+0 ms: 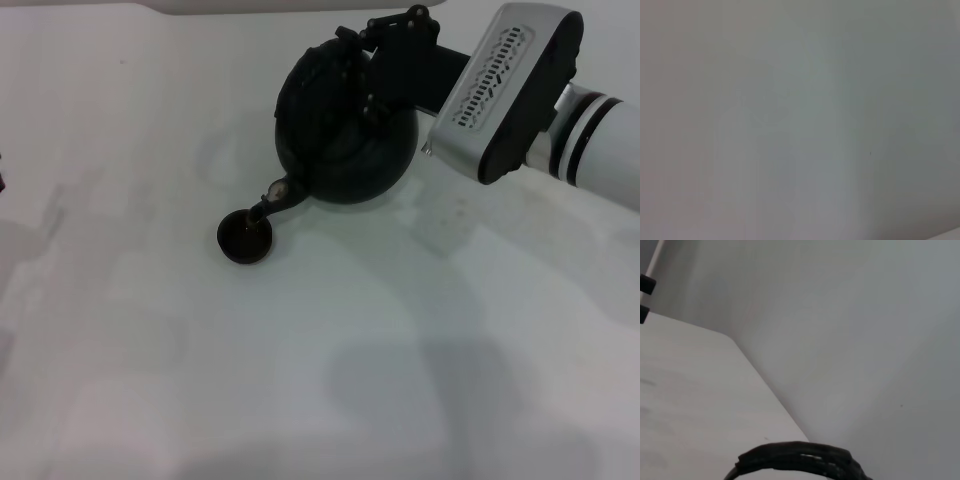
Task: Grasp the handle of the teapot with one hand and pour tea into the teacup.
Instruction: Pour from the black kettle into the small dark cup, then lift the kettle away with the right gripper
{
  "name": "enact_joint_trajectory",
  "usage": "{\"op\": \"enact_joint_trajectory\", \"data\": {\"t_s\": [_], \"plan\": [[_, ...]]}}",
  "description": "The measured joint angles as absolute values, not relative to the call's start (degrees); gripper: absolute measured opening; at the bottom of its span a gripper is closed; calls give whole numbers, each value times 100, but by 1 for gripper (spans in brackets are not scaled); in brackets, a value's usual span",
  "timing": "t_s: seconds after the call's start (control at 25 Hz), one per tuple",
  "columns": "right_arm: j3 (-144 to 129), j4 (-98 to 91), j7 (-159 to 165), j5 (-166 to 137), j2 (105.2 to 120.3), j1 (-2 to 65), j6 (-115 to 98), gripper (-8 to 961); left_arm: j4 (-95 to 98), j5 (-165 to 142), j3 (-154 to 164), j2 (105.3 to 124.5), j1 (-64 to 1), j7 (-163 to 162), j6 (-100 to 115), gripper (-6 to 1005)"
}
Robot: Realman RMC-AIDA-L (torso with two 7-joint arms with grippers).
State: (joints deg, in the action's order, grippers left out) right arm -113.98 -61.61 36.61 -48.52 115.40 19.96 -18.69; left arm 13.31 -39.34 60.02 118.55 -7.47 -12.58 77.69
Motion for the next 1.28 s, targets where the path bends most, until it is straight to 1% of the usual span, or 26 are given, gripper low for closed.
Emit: {"op": "enact_joint_trajectory", "data": {"t_s": [1.28], "plan": [[-11659, -6433, 2925, -4851, 11549, 1933, -1441, 112, 1318, -3929, 6003, 11857, -843, -1257, 7628, 795]]}}
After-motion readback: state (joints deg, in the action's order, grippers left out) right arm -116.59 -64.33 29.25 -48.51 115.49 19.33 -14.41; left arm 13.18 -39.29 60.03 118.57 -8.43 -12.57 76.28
